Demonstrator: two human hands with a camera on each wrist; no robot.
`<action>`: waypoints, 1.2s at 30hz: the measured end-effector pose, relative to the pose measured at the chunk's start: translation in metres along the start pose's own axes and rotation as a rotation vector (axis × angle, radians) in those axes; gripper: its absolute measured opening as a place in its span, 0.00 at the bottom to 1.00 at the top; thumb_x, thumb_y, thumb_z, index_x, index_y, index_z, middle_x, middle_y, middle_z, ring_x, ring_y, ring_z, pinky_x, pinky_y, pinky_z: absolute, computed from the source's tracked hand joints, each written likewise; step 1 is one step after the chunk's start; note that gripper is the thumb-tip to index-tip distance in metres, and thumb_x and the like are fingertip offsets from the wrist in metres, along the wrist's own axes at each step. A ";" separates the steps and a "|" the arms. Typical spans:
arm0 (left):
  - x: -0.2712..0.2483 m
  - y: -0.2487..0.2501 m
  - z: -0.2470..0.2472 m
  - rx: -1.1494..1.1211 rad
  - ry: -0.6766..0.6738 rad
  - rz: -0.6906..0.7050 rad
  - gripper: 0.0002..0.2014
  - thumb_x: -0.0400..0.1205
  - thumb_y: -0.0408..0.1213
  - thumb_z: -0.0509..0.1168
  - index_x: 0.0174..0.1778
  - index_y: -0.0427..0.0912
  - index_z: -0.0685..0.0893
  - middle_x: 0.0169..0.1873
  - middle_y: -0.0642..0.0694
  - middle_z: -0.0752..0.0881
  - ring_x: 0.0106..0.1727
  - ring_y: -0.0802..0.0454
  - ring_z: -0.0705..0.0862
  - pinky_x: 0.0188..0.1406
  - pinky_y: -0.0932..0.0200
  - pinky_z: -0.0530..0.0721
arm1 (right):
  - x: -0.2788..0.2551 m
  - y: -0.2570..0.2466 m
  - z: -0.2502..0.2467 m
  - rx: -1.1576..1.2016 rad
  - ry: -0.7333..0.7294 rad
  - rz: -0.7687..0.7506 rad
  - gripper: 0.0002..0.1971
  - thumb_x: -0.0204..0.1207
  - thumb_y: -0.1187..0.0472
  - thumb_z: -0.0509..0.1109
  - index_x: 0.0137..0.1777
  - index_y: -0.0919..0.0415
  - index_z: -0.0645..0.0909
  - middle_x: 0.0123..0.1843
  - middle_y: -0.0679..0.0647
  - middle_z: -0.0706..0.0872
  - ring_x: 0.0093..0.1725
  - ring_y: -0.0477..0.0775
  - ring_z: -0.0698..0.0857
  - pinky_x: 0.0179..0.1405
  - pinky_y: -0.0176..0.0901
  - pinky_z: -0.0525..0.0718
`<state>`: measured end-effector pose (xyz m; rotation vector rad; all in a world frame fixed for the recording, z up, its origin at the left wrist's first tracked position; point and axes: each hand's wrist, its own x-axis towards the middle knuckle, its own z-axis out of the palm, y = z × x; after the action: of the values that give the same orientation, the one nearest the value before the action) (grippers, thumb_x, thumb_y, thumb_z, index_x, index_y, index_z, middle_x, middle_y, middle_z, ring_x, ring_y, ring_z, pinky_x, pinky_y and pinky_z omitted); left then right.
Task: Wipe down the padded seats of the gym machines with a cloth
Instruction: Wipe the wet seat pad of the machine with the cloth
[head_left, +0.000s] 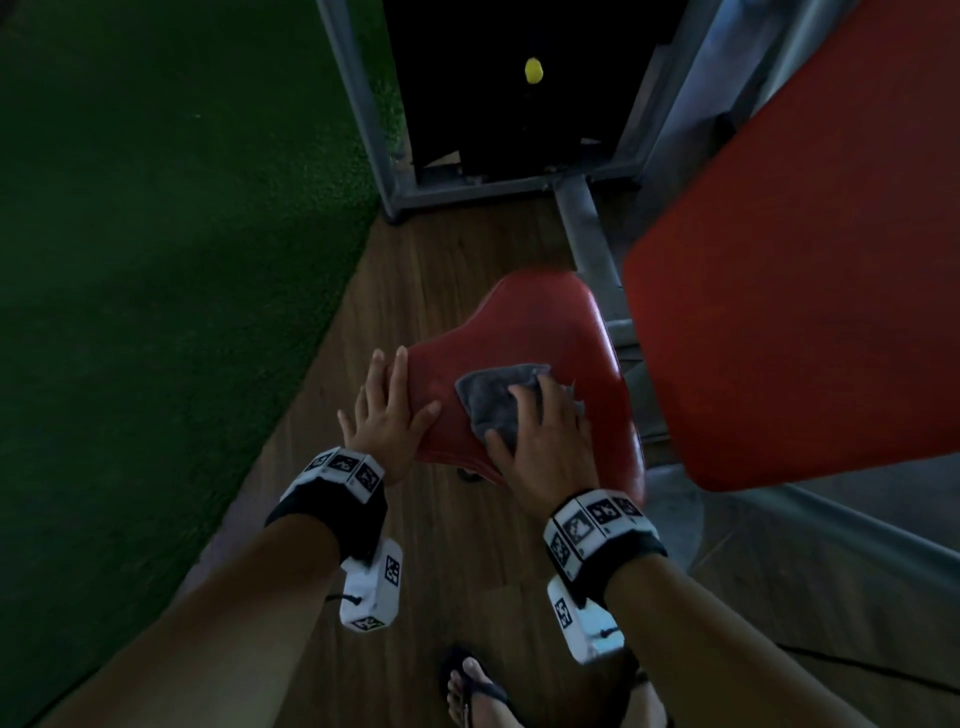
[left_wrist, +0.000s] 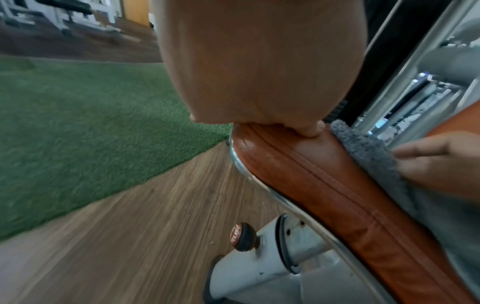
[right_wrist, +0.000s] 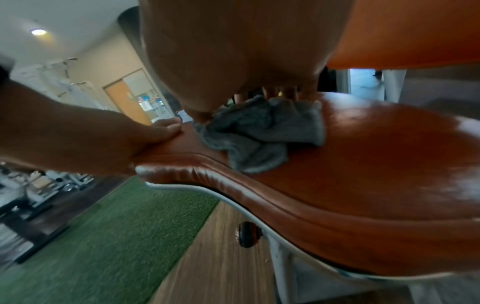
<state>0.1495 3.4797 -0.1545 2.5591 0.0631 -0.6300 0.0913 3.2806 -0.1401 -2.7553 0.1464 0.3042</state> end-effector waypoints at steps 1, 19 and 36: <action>0.000 0.000 0.000 -0.010 -0.001 0.001 0.39 0.81 0.68 0.51 0.82 0.68 0.35 0.84 0.59 0.36 0.85 0.39 0.50 0.78 0.24 0.48 | 0.002 -0.002 0.000 -0.028 -0.023 -0.017 0.34 0.80 0.35 0.56 0.81 0.49 0.60 0.86 0.57 0.52 0.82 0.68 0.58 0.79 0.67 0.60; 0.000 -0.002 0.001 -0.004 -0.003 0.013 0.39 0.81 0.68 0.50 0.81 0.69 0.33 0.84 0.57 0.35 0.84 0.36 0.52 0.78 0.23 0.49 | -0.028 0.063 0.001 0.152 -0.030 0.507 0.38 0.82 0.37 0.56 0.86 0.47 0.44 0.85 0.66 0.52 0.77 0.72 0.66 0.72 0.66 0.71; 0.001 -0.007 0.003 -0.053 -0.006 0.041 0.41 0.75 0.74 0.46 0.81 0.71 0.35 0.84 0.58 0.35 0.85 0.36 0.49 0.78 0.24 0.48 | -0.078 0.033 0.036 0.863 0.360 0.877 0.36 0.83 0.54 0.65 0.86 0.57 0.51 0.72 0.71 0.74 0.65 0.69 0.80 0.54 0.46 0.75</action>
<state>0.1481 3.4846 -0.1604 2.5006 0.0254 -0.6128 0.0036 3.2683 -0.1665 -1.7181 1.2524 -0.0582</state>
